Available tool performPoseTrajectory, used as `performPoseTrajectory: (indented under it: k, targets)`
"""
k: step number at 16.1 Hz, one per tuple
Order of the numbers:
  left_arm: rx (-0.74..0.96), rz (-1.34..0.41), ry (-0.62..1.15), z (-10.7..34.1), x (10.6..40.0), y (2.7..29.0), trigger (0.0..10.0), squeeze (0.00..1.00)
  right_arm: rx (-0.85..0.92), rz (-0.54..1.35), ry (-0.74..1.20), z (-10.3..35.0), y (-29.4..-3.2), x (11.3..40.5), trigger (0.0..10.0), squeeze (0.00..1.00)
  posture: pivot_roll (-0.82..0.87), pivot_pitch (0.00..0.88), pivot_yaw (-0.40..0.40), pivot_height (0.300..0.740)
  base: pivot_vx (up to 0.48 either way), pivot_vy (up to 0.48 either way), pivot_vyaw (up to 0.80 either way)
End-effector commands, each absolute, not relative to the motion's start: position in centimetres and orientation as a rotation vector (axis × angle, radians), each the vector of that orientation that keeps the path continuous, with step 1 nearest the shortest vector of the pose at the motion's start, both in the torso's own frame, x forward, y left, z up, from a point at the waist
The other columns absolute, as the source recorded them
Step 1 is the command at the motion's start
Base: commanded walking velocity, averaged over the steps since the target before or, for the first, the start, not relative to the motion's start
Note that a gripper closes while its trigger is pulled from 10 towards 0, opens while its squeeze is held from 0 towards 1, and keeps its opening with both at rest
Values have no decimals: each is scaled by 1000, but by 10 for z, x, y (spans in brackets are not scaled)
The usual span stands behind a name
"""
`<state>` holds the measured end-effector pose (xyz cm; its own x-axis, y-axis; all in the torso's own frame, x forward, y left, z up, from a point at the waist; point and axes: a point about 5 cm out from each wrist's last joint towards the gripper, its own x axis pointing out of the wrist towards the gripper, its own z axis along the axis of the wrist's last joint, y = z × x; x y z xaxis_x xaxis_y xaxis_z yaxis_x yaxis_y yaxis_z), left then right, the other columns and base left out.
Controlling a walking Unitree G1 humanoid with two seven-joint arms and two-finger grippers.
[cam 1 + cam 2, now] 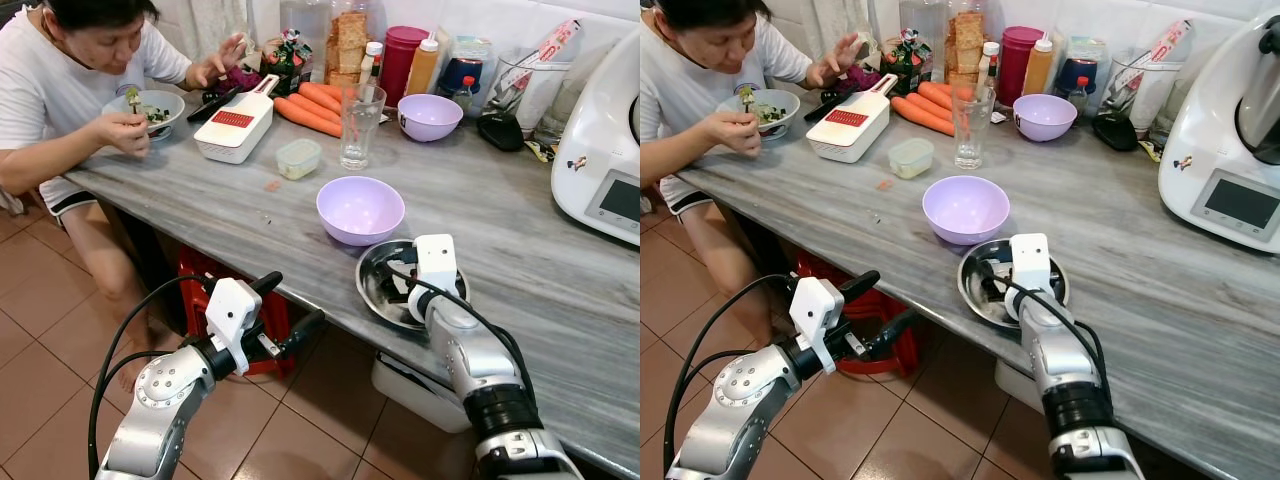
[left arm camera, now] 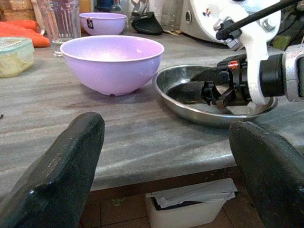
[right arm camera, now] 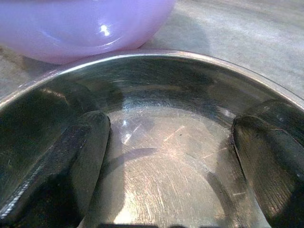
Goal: Setting the table
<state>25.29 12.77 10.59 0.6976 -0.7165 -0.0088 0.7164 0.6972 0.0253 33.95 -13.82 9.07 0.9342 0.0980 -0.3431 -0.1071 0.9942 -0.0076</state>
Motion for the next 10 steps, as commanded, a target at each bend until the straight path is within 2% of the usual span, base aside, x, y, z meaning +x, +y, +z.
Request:
performPoseTrajectory:
  k: [1,6,10]
  targets:
    - [36,-803,0,106,252,127,10000,0,-18,84,341,93,-142,343,10000,0,23,41,-42,740,0,0,0]
    - [36,-803,1,106,252,128,10000,0,4,111,296,101,-144,335,10000,0,23,44,-42,740,0,0,0]
    - [38,-808,4,105,251,129,10000,0,13,121,180,116,-157,316,10000,0,9,38,-39,740,0,0,0]
